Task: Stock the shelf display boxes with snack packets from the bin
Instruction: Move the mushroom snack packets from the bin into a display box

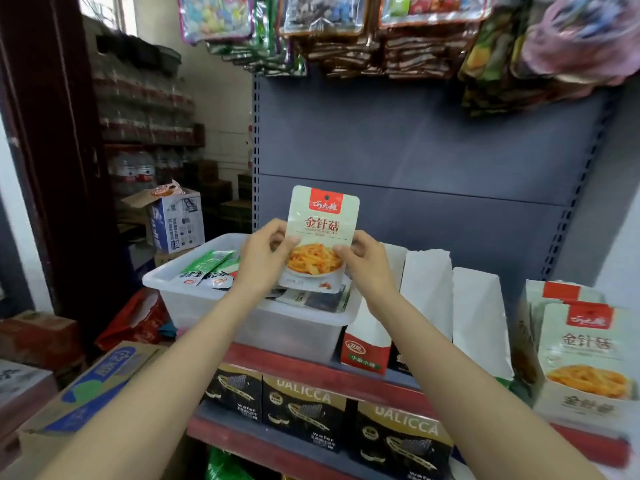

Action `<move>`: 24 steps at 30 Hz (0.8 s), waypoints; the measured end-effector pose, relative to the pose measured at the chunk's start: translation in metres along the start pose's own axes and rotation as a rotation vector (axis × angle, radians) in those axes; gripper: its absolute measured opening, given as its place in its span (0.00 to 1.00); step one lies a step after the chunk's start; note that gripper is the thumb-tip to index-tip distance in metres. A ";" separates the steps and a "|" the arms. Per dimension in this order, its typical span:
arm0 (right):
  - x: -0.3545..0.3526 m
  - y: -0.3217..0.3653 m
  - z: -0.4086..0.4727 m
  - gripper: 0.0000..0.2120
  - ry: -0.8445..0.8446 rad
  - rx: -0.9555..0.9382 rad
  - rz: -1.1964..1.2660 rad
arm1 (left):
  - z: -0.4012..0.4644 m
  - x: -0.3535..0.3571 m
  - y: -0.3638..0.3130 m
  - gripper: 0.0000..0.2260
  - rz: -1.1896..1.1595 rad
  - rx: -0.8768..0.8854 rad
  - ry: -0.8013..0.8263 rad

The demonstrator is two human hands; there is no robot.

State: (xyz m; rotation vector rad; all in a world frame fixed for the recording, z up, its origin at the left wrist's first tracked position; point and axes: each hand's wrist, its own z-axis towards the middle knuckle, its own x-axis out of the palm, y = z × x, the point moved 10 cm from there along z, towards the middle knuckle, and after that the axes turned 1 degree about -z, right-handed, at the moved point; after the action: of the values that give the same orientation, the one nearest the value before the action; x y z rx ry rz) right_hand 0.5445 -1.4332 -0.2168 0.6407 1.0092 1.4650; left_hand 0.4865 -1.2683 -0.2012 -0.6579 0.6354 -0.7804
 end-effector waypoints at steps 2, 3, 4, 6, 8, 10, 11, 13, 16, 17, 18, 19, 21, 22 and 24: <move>-0.015 0.001 -0.006 0.07 -0.033 0.042 0.050 | -0.003 0.011 -0.013 0.01 -0.047 -0.020 0.041; -0.022 0.001 -0.011 0.07 -0.034 0.051 0.069 | -0.005 0.018 -0.017 0.01 -0.075 -0.039 0.068; -0.029 0.001 -0.016 0.08 -0.032 0.055 0.081 | -0.008 0.025 -0.022 0.01 -0.108 -0.057 0.097; -0.049 0.005 -0.026 0.08 -0.042 0.050 0.080 | -0.015 0.041 -0.033 0.07 -0.183 -0.086 0.149; -0.072 0.009 -0.037 0.08 -0.057 0.033 0.043 | -0.023 0.057 -0.048 0.14 -0.232 -0.094 0.181; -0.101 0.011 -0.048 0.09 -0.086 0.011 -0.010 | -0.032 0.078 -0.064 0.18 -0.245 -0.087 0.220; -0.118 0.013 -0.055 0.09 -0.106 -0.007 -0.034 | -0.036 0.092 -0.072 0.19 -0.251 -0.087 0.244; -0.154 0.015 -0.068 0.09 -0.161 -0.056 -0.093 | -0.046 0.123 -0.087 0.18 -0.255 -0.092 0.294; -0.209 0.017 -0.086 0.10 -0.236 -0.095 -0.213 | -0.062 0.174 -0.112 0.18 -0.275 -0.063 0.347; -0.228 0.017 -0.092 0.11 -0.261 -0.089 -0.236 | -0.067 0.192 -0.121 0.17 -0.285 -0.047 0.364; -0.245 0.015 -0.097 0.12 -0.284 -0.079 -0.254 | -0.072 0.208 -0.129 0.17 -0.294 -0.029 0.382; -0.261 0.015 -0.102 0.14 -0.301 -0.069 -0.274 | -0.077 0.223 -0.138 0.17 -0.301 -0.007 0.399; -0.290 0.016 -0.111 0.16 -0.327 -0.060 -0.344 | -0.085 0.249 -0.154 0.15 -0.300 0.043 0.427; -0.302 0.015 -0.115 0.15 -0.339 -0.054 -0.384 | -0.088 0.260 -0.161 0.14 -0.293 0.069 0.438; -0.322 0.011 -0.122 0.14 -0.366 -0.035 -0.438 | -0.093 0.277 -0.170 0.14 -0.269 0.109 0.453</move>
State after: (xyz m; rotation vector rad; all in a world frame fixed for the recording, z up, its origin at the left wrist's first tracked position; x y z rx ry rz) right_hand 0.4875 -1.7731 -0.2135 0.5905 0.7735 0.9379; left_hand 0.5011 -1.6062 -0.2098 -0.4717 0.9191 -1.2247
